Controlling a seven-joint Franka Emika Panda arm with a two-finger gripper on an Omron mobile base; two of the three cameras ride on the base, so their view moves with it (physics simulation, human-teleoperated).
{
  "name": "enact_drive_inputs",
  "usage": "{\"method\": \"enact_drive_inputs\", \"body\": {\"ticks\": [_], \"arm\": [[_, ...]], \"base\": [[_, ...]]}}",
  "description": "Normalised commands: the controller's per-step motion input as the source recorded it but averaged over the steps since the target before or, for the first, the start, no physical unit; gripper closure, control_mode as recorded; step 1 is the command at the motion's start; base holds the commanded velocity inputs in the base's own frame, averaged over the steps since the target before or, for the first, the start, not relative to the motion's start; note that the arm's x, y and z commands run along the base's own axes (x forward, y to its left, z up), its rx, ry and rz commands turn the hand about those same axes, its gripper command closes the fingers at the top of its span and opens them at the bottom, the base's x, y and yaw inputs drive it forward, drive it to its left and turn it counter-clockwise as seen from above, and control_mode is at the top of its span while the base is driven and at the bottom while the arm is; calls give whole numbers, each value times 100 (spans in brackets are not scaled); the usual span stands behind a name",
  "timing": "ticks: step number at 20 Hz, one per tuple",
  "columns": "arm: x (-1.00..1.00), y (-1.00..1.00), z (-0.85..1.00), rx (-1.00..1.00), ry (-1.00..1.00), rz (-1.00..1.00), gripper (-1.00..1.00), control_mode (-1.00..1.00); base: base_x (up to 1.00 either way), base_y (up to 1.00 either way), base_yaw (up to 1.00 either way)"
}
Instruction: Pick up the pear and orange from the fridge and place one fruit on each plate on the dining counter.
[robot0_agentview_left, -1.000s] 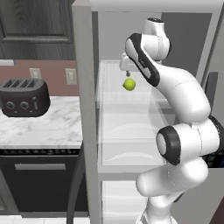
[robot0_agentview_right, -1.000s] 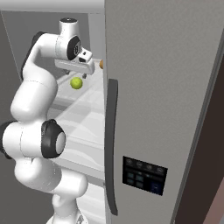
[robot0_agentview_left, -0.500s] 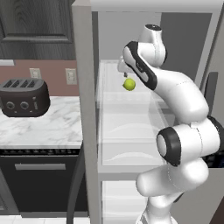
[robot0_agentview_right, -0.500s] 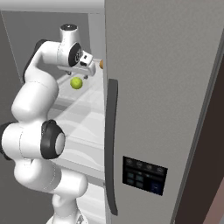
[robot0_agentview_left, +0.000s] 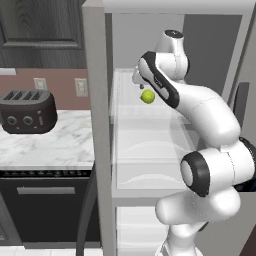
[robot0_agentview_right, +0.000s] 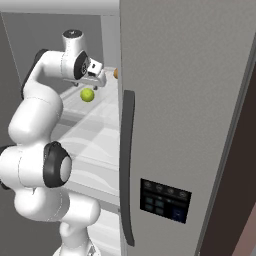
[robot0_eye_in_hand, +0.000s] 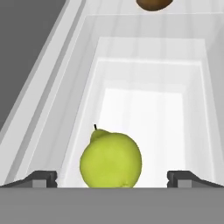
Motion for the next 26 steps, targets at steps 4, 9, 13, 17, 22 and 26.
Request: {"method": "enact_drive_inputs", "body": {"ticks": [4,9,13,17,22,26], "arm": [[-19,0,-4,-1,-2,0,-100,-100],[-29,0,0,0,-4,1,-100,-100],[7,0,-4,0,0,0,-100,-100],[30,0,-31,0,0,0,-100,-100],[30,0,-22,0,0,0,-100,-100],[21,0,0,0,0,0,-100,-100]], "base": [[0,0,0],[0,0,0],[0,0,0],[0,0,0],[0,0,0],[0,0,0]]}}
